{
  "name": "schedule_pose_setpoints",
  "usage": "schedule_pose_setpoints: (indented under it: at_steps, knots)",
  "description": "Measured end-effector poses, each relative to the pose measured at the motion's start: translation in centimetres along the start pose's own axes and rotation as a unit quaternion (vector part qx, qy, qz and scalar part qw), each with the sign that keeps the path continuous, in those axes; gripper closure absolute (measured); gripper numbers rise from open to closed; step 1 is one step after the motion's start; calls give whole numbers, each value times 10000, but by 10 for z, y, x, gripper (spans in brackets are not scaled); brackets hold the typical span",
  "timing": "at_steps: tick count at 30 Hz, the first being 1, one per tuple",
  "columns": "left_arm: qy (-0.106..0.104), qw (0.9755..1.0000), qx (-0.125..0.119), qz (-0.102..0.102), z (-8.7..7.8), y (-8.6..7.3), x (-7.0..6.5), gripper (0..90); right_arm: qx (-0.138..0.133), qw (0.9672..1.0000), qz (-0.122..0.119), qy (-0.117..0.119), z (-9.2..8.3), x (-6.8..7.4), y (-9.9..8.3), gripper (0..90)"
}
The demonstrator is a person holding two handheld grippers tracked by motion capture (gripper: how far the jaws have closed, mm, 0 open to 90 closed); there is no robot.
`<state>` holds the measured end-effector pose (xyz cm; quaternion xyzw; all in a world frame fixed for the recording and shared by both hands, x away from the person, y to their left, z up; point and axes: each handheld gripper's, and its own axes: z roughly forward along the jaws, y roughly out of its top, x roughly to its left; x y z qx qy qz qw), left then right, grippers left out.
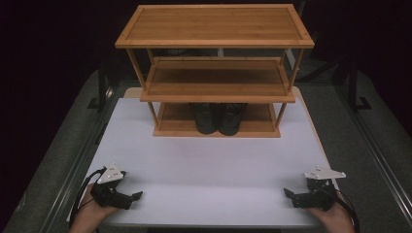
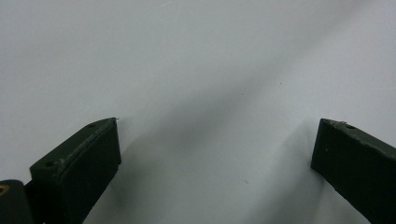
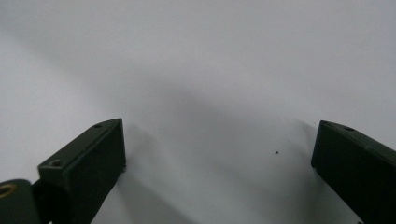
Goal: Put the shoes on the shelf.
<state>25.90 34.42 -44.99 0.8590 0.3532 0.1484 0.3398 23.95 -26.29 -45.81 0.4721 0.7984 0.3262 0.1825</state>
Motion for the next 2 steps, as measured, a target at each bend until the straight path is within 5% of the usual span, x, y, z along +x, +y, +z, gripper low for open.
schedule_pose_setpoints:
  at_steps: [2]
  knots:
    - [-2,10000,-2,-4,0,0,0,4,-5,10000,0,-3,0,0,0,25]
